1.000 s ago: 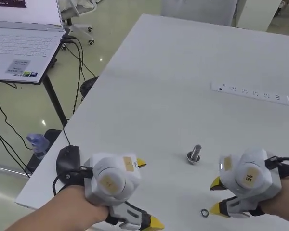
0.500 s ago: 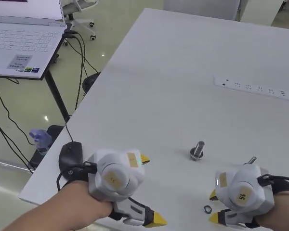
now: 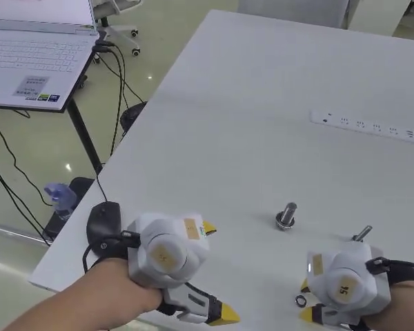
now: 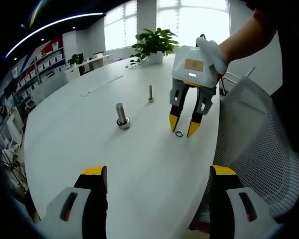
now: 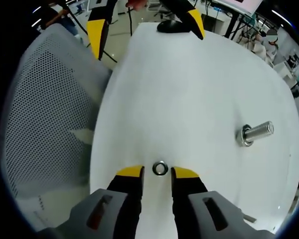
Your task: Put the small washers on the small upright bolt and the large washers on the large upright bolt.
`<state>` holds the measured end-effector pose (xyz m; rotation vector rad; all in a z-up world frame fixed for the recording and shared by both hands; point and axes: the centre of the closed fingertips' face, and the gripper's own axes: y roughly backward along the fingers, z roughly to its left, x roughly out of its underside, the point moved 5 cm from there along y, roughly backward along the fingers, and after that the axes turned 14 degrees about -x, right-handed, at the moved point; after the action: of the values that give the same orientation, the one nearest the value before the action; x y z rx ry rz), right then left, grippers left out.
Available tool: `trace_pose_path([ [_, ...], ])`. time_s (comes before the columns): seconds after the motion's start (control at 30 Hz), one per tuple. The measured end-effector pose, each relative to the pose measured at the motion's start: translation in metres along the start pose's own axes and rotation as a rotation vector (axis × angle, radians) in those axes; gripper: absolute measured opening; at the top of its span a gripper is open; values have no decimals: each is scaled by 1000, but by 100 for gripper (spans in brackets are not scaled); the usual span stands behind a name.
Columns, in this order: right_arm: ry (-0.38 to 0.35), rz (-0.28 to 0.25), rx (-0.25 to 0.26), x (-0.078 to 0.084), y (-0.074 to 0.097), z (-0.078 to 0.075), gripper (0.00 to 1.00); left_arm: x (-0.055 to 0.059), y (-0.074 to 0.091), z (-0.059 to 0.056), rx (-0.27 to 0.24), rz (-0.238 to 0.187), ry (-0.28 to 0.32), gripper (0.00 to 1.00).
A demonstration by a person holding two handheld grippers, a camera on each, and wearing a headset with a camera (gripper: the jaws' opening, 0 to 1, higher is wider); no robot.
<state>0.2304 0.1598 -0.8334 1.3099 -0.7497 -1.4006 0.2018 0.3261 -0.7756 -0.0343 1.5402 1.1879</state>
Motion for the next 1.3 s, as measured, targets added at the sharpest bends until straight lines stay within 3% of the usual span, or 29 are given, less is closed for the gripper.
trace_pose_path([
  [1.03, -11, 50, 9, -1, 1, -2, 13, 3, 1, -3, 1, -2, 18, 81],
  [1.3, -78, -16, 2, 2, 3, -4, 11, 2, 2, -3, -3, -5, 19, 81],
])
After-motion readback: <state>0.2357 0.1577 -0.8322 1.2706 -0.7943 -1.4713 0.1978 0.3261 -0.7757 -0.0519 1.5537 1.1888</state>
